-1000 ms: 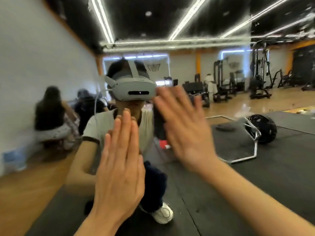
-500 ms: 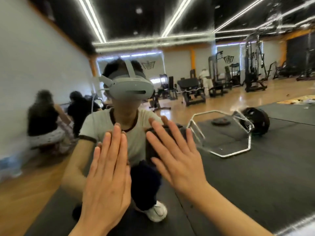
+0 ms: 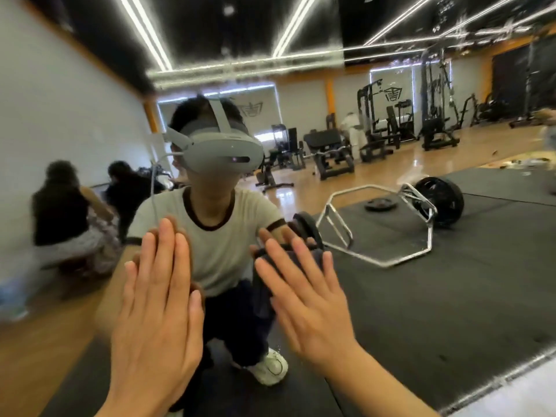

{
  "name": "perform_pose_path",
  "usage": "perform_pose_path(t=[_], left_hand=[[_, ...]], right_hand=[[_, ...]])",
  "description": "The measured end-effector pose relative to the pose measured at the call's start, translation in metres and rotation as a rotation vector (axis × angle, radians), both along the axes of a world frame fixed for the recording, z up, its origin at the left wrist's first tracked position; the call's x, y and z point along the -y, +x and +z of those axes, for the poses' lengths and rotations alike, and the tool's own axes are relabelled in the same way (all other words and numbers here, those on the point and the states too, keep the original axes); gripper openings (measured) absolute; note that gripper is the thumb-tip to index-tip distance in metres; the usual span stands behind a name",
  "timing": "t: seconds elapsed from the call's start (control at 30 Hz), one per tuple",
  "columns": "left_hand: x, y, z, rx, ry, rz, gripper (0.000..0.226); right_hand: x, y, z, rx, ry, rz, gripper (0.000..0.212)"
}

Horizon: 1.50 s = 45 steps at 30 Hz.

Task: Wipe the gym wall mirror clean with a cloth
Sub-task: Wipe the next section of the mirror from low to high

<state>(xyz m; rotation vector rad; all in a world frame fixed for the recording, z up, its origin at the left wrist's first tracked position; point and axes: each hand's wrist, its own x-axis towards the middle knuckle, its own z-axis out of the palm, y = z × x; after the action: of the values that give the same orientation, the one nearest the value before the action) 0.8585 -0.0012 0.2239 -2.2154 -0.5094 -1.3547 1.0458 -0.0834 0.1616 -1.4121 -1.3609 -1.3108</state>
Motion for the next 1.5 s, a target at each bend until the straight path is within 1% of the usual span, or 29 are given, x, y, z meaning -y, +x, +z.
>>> perform_pose_path(t=[0.03,0.13,0.2,0.23,0.27,0.33,0.4,0.43,0.47,0.5,0.57,0.63,0.67,0.7,0.73,0.77,0.83,0.87,0.9,0.93,1.0,1.07,1.1,1.2,1.27,1.3,1.37,1.43,1.5], left_hand=[[0.001,0.002,-0.002,0.001,0.007,0.003,0.067],[0.011,0.015,-0.022,-0.028,0.026,-0.013,0.063],[0.018,0.026,-0.041,-0.064,0.007,-0.023,0.069],[0.02,0.031,-0.049,-0.072,-0.009,-0.024,0.073],[0.02,0.035,-0.054,-0.072,-0.021,-0.02,0.075],[0.017,0.038,-0.058,-0.062,-0.019,-0.01,0.066],[0.013,0.039,-0.058,-0.047,-0.002,-0.001,0.058],[0.012,0.039,-0.059,-0.048,0.007,0.007,0.058],[0.012,0.04,-0.059,-0.047,0.019,0.016,0.058],[0.012,0.041,-0.059,-0.041,0.031,0.027,0.058],[0.012,0.043,-0.061,-0.028,0.034,0.044,0.059],[0.015,0.044,-0.06,-0.024,0.023,0.05,0.059],[0.015,0.044,-0.059,-0.027,0.009,0.048,0.059],[0.016,0.044,-0.058,-0.03,-0.007,0.04,0.06],[0.018,0.043,-0.059,-0.029,-0.026,0.026,0.06],[0.02,0.043,-0.06,-0.028,-0.04,0.01,0.061],[0.023,0.046,-0.063,-0.011,-0.052,0.002,0.062],[0.022,0.05,-0.064,0.001,-0.046,0.011,0.061],[0.021,0.054,-0.065,0.015,-0.024,0.025,0.061],[0.017,0.058,-0.065,0.031,0.013,0.036,0.06],[0.008,0.063,-0.065,0.052,0.084,0.061,0.058],[0.008,0.062,-0.068,0.048,0.086,0.061,0.058],[0.01,0.06,-0.071,0.046,0.068,0.046,0.059],[0.017,0.057,-0.077,0.043,0.027,-0.003,0.059],[0.015,0.057,-0.084,0.019,0.036,-0.032,0.058],[0.015,0.056,-0.087,0.008,0.003,-0.064,0.059],[0.017,0.055,-0.094,-0.021,-0.029,-0.067,0.06],[0.021,0.052,-0.097,-0.048,-0.008,-0.023,0.061],[0.024,0.049,-0.094,-0.057,-0.021,0.005,0.062]], right_hand=[[0.012,0.024,-0.004,-0.087,0.04,-0.02,0.053],[0.043,0.075,-0.013,-0.524,0.189,-0.025,0.052],[0.035,0.056,-0.006,-0.714,0.271,0.008,0.056],[0.025,0.035,-0.001,-0.718,0.267,0.035,0.058],[0.014,0.014,0.001,-0.626,0.214,0.049,0.059],[-0.002,-0.015,-0.002,-0.247,0.037,0.025,0.059],[0.003,0.005,0.001,0.131,-0.078,-0.058,0.062],[0.01,0.028,0.003,0.222,-0.081,-0.093,0.062],[0.02,0.052,0.003,0.22,-0.061,-0.108,0.061],[0.031,0.075,0.001,0.116,-0.023,-0.106,0.058],[0.052,0.108,-0.006,-0.259,0.088,-0.074,0.055],[0.055,0.105,-0.004,-0.559,0.217,-0.037,0.056],[0.048,0.09,0.005,-0.635,0.276,-0.025,0.056],[0.037,0.07,0.019,-0.653,0.3,-0.005,0.056],[0.025,0.047,0.035,-0.601,0.279,0.026,0.057],[0.013,0.024,0.052,-0.48,0.222,0.061,0.059],[-0.004,-0.009,0.086,-0.162,0.094,0.093,0.057],[-0.005,-0.01,0.1,-0.042,0.058,0.088,0.057],[-0.003,-0.001,0.111,0.016,0.054,0.074,0.056],[0.003,0.016,0.117,0.018,0.076,0.064,0.056],[0.022,0.063,0.123,-0.108,0.15,0.053,0.056],[0.043,0.105,0.124,-0.261,0.226,0.033,0.055],[0.048,0.117,0.124,-0.295,0.245,0.03,0.055],[0.047,0.122,0.121,-0.246,0.253,0.066,0.053],[0.047,0.121,0.099,-0.152,0.211,0.079,0.052],[0.049,0.123,0.079,-0.091,0.175,0.064,0.052],[0.058,0.13,0.017,0.044,0.051,-0.009,0.053],[0.071,0.143,-0.047,0.164,-0.082,-0.12,0.055],[0.082,0.151,-0.079,0.218,-0.15,-0.182,0.055]])
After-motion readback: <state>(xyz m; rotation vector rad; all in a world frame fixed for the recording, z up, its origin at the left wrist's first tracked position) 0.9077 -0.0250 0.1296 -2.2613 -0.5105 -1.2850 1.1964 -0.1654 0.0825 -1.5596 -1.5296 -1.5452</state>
